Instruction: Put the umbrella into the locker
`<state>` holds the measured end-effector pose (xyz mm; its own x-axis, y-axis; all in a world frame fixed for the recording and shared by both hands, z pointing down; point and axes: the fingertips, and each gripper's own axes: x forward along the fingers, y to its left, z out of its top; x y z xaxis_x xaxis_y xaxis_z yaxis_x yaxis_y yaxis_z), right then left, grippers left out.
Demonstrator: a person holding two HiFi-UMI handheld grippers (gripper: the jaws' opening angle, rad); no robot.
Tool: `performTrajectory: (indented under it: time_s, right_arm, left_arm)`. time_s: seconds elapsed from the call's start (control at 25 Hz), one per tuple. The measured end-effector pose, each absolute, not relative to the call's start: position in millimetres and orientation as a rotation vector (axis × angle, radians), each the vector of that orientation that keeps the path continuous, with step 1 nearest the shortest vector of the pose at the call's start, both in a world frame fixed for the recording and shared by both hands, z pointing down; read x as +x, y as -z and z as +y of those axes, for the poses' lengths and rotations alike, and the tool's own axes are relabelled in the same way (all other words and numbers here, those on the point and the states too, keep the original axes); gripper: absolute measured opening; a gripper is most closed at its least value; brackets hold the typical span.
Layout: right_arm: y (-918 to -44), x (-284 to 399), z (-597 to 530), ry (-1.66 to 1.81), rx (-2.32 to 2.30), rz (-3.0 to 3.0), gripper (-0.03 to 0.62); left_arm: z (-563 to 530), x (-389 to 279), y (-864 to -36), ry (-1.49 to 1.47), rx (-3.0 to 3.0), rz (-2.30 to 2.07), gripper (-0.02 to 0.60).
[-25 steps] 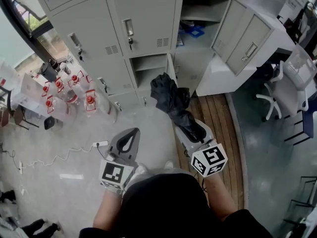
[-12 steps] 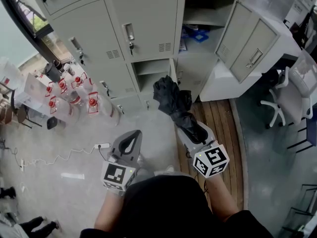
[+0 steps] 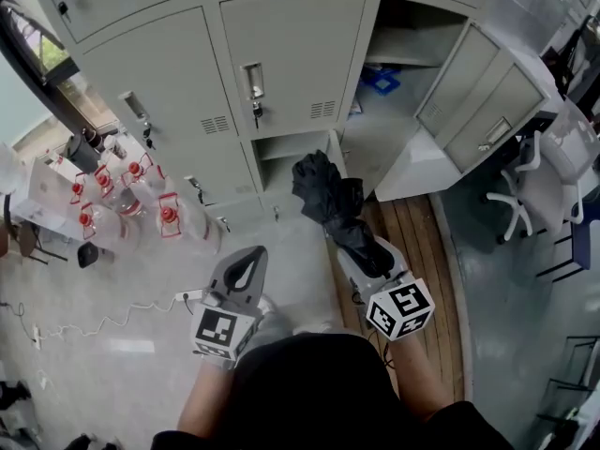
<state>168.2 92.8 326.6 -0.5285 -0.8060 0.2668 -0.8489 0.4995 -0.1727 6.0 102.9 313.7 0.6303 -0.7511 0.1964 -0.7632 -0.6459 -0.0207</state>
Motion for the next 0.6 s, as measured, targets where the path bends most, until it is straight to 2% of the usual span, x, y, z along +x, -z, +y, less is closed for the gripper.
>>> performTrajectory:
  time_s: [0.6]
  right_arm:
    - [-353.6, 81.7, 21.5, -0.528, 1.613, -2.427, 0.209]
  left_arm:
    - [16.4, -87.6, -335.5, -0.259, 2.817, -1.061, 0.011]
